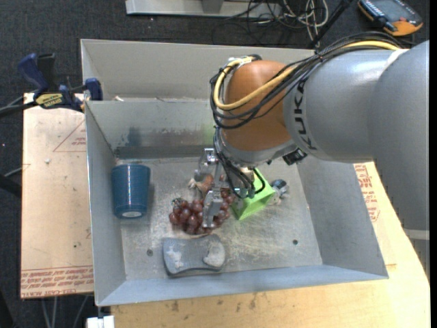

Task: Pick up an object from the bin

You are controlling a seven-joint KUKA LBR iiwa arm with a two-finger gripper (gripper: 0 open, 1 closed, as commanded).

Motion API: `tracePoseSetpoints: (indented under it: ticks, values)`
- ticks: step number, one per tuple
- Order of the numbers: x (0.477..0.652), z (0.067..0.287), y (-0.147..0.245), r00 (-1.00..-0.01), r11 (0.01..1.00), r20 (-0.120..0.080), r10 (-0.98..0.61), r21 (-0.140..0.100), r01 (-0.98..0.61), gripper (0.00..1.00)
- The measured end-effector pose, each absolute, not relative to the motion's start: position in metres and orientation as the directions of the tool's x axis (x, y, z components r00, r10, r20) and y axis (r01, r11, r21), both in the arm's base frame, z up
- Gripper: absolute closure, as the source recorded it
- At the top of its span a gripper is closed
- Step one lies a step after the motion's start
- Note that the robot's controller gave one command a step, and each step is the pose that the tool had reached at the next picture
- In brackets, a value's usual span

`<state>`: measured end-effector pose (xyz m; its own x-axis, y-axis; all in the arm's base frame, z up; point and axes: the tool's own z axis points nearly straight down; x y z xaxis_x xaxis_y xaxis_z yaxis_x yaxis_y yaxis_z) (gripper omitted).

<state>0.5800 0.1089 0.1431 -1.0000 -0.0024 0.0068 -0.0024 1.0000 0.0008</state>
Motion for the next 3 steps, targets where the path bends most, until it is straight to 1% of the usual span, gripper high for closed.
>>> tracePoseSetpoints:
  ticks: [1,2,3]
  values:
    - [0.582,0.147,0.108,-1.0,1.0,-0.001,0.0,0.001,0.0,0.0]
    - [0.586,0.125,0.107,-0.987,0.987,-0.01,-0.159,0.001,-0.159,0.0]
    - [0.576,0.078,0.101,-0.973,0.973,-0.018,-0.231,0.004,-0.231,1.0]
